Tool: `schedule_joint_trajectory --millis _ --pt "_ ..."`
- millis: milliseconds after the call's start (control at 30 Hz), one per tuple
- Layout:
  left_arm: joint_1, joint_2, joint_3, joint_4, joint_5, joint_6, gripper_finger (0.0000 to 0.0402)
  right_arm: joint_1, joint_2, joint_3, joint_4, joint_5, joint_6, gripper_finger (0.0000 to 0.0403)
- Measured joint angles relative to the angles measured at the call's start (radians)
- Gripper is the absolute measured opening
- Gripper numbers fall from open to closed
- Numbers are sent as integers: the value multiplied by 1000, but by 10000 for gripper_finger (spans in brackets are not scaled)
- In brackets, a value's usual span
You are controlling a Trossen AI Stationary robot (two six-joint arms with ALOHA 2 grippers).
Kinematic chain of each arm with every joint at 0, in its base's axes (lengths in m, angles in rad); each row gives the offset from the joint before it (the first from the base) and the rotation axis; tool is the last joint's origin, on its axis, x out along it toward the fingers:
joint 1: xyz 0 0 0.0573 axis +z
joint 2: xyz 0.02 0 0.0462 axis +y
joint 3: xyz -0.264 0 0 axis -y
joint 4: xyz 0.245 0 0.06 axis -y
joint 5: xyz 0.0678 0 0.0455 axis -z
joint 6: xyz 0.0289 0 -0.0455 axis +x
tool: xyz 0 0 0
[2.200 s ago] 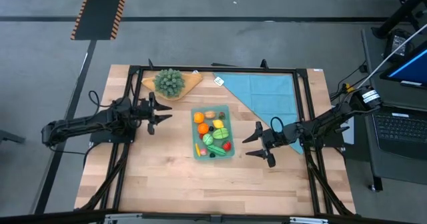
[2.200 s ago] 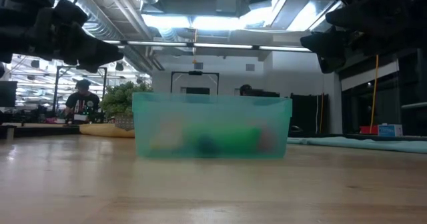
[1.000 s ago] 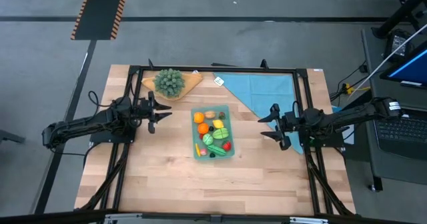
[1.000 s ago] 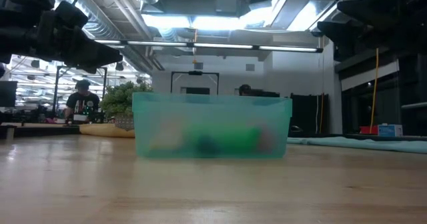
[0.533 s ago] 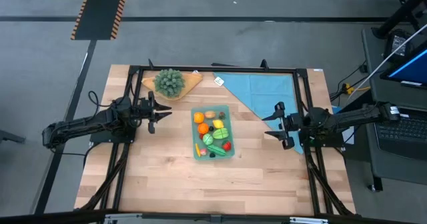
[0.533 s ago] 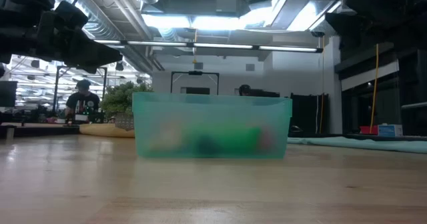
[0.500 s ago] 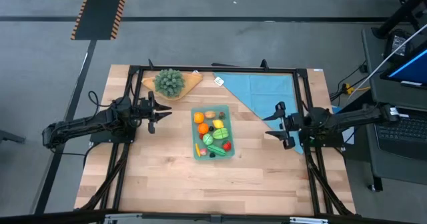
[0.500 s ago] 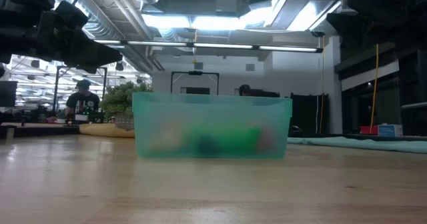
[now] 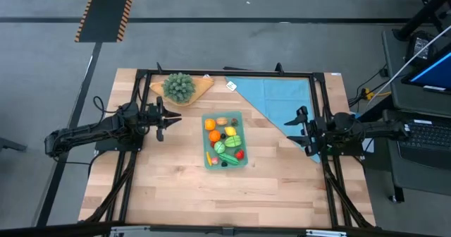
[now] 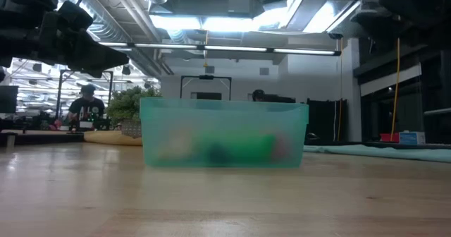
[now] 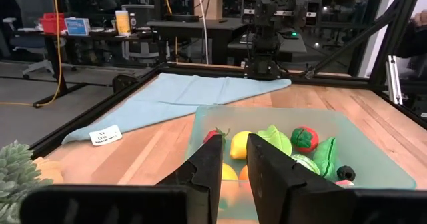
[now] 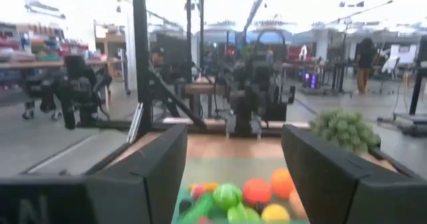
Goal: Pick and placing Produce into tupperware
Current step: Return to Home Position
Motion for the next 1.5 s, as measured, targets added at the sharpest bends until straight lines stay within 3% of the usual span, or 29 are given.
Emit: schedule_joint_trajectory --millis 367,1267,1500 --pt "0 0 0 0 0 0 46 0 -58 0 -121 0 -16 245" --pt "0 0 0 0 0 0 1 0 -56 0 -116 2 15 245" --pt "0 0 0 0 0 0 11 0 -56 0 -116 3 14 245"
